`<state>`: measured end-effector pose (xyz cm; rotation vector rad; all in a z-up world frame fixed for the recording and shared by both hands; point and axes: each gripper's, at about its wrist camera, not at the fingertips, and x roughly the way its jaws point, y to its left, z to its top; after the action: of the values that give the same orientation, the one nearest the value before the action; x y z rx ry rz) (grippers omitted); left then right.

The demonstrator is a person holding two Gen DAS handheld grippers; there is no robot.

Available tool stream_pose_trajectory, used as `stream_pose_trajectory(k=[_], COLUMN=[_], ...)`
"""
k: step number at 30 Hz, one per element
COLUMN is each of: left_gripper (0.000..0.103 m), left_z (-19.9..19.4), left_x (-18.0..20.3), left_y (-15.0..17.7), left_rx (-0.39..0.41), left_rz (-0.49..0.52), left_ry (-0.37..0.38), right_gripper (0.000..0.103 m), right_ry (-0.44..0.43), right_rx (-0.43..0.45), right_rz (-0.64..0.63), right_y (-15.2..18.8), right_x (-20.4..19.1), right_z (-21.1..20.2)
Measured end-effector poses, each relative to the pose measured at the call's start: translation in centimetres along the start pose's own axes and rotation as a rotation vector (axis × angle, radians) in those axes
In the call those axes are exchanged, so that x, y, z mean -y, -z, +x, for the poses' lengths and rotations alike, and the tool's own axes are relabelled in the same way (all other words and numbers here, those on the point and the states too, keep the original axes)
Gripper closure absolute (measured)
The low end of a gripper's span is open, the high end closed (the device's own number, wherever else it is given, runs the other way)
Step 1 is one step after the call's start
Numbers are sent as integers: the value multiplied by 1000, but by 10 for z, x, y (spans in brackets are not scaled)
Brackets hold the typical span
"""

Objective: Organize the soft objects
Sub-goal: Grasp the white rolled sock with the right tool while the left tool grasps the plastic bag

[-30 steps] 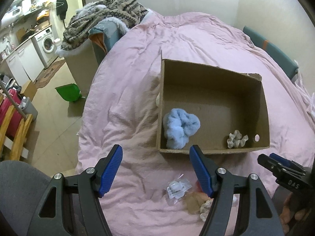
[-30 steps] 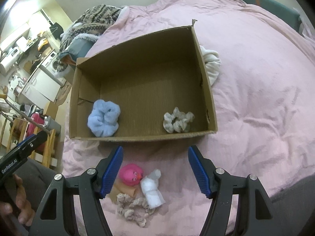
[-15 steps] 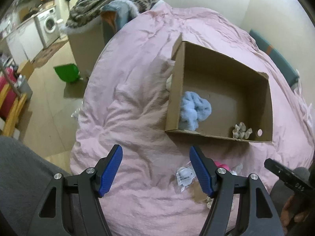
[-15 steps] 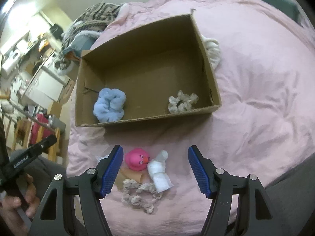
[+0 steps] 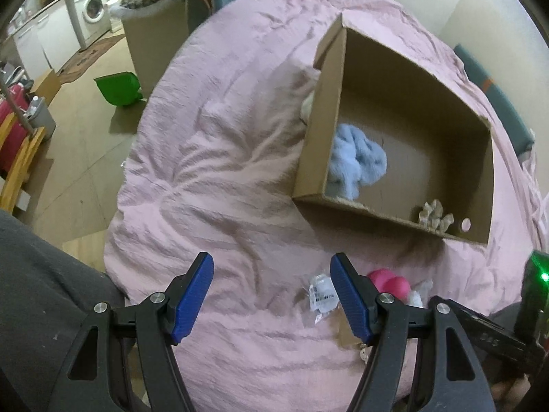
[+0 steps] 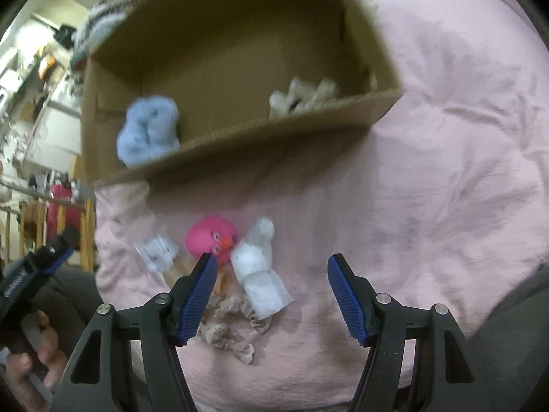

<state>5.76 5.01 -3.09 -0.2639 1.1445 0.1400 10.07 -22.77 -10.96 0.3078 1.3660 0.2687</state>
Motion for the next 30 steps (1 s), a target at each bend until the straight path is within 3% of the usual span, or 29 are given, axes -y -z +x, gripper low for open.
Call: stream_pose_trajectory(k=[7, 10, 12, 20, 25, 30], left_gripper=[35, 35, 35, 35, 36, 37], left_z=[4, 5, 7, 15, 19, 35], left_x=[0, -1, -1, -4, -5, 11], left_y=[1, 2, 2, 4, 6, 12], left_rx=[-15, -19, -26, -49, -71, -132], left_rz=[7, 6, 7, -1, -14, 26], left_ry=[-10, -14, -17, -23, -5, 47], right_gripper=[56, 73, 89, 95, 95, 94], right_ry=[61, 72, 72, 1, -70, -96], right_rx=[-119, -118, -123, -19, 124, 121], right_rz=[-98, -117, -127, -115, -104, -82], right_y=[6, 8, 10, 10, 12, 8], right_x=[-19, -22, -23, -22, -20, -17], right_z=[35, 36, 37, 6, -32, -32])
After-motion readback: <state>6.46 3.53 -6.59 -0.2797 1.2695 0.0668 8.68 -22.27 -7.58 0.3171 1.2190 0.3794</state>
